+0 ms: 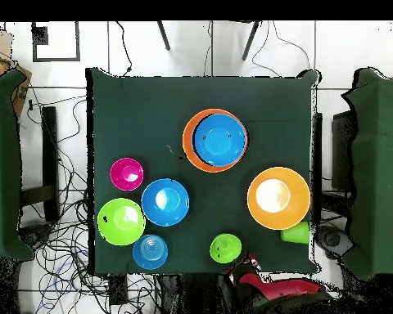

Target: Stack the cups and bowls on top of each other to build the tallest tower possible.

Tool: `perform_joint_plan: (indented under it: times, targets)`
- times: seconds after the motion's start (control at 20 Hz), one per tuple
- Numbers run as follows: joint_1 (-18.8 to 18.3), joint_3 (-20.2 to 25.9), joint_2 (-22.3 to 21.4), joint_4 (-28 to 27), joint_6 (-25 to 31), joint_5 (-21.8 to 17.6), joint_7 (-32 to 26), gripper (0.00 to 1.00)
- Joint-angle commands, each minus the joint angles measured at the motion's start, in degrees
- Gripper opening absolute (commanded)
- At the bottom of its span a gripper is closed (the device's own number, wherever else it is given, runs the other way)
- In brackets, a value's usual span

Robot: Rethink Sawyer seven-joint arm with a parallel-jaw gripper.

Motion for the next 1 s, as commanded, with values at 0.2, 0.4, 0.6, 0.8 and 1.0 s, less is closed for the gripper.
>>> perform_joint_plan:
  times: [0.2,0.4,0.6,0.8,1.0]
  targets:
    - [-0.98,8.54,-1.77,-4.09,2.10,1.40,9.01,1.00]
    - [-2.53,11.43,-5.46,-1.51,5.25,2.32,8.73,1.00]
    - [-2.02,12.12,-7.12,-0.77,6.15,3.73,9.05,1.00]
    - [-2.26,13.09,-8.33,0.04,7.29,4.39,8.82,1.00]
    - [-1.05,11.32,-7.95,-0.47,6.24,4.47,8.75,1.00]
